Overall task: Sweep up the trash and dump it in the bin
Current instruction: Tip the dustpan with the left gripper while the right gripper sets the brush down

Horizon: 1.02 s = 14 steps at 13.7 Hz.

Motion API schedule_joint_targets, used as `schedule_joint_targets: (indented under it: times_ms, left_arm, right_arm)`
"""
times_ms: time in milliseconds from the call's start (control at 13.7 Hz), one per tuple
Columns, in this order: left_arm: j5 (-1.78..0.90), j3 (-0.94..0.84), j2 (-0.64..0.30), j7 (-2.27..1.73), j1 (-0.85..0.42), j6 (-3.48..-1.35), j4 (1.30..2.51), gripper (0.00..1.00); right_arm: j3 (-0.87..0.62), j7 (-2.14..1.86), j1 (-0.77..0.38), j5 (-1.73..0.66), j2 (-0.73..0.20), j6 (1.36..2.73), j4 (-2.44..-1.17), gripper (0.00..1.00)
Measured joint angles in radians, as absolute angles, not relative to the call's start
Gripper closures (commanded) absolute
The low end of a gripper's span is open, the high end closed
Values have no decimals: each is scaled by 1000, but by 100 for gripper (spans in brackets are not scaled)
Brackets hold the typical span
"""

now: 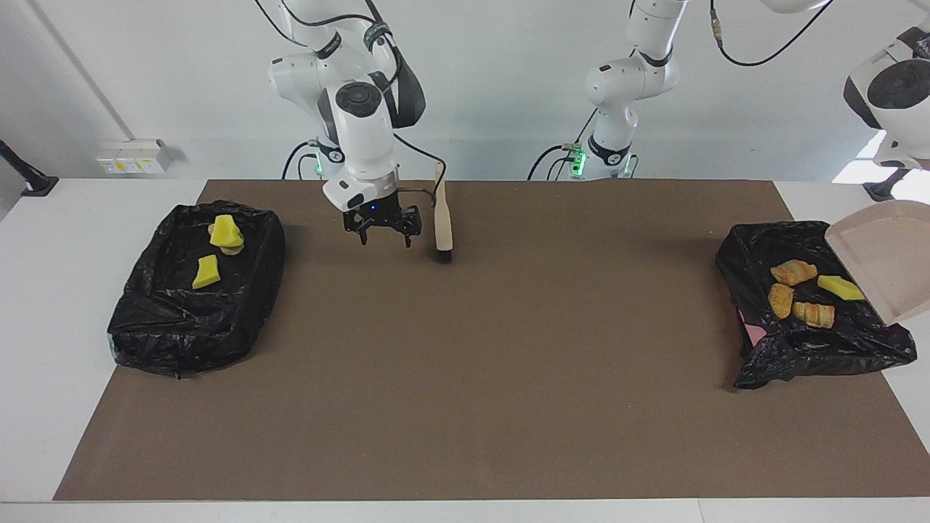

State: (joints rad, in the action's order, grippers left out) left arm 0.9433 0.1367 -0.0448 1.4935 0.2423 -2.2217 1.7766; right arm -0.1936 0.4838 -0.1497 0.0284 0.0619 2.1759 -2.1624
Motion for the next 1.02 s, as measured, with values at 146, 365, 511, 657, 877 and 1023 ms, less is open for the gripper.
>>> schedule_joint_targets:
  times_ms: [146, 365, 511, 657, 877, 1023]
  left_arm:
    - [800, 142, -37, 1453, 244, -2199, 1764, 100]
    - [756, 126, -31, 1308, 232, -2102, 1762, 100]
    - [714, 118, -28, 1173, 199, -2035, 1761, 100]
    - [622, 116, -27, 1065, 170, -1970, 1761, 100]
    - [496, 114, -22, 873, 127, -1880, 1762, 100]
    - [415, 113, -13, 736, 88, -1830, 1771, 100]
  right_arm:
    - [-139, 470, -121, 31, 61, 2173, -2100, 0]
    - [-37, 347, -106, 32, 63, 2055, -1970, 0]
    - [37, 226, -102, 32, 67, 1953, -1879, 0]
    - [94, 127, -98, 32, 72, 1848, -1797, 0]
    - [133, 75, -99, 32, 77, 1682, -1681, 0]
    - [151, 40, -98, 30, 79, 1574, -1601, 0]
